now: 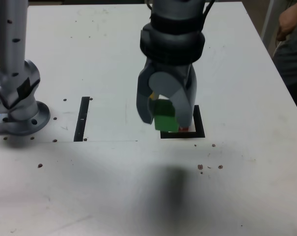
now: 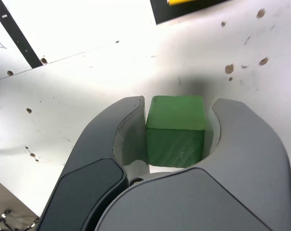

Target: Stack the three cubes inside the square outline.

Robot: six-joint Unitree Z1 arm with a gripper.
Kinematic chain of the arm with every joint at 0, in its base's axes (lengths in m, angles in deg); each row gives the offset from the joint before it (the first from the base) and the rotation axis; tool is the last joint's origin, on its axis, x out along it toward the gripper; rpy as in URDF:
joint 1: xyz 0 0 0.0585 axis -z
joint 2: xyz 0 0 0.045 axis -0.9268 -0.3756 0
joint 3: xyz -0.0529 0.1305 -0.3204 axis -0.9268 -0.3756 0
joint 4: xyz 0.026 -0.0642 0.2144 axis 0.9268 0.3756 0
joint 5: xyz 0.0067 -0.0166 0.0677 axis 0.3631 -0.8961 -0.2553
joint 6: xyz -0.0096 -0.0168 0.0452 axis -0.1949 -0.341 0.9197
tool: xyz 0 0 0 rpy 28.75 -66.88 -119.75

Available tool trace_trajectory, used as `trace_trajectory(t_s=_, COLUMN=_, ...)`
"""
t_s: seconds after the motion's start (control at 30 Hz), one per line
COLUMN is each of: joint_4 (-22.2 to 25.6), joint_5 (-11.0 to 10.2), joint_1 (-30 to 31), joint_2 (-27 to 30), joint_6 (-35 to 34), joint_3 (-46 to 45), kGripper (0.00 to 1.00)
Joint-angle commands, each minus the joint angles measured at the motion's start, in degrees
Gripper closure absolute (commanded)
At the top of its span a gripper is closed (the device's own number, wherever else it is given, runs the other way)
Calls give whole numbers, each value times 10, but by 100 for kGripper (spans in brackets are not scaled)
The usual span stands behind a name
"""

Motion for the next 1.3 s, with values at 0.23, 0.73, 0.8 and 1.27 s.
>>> trace_trajectory(t_s=0.23, joint_4=2, joint_5=-6, joint_1=-47, joint_2=8, joint_6=16, joint_3=7, kGripper=76)
trace_trajectory(t_s=0.73, joint_4=8, joint_5=-5, joint_1=-118, joint_2=2, joint_6=58, joint_3=16, kGripper=76)
trace_trajectory(t_s=0.8, joint_4=10, joint_5=-4, joint_1=-124, joint_2=0, joint_6=65, joint_3=19, kGripper=76)
trace_trajectory(t_s=1.27, joint_4=21, joint_5=11, joint_1=-153, joint_2=-30, joint_6=100, joint_3=39, kGripper=76)
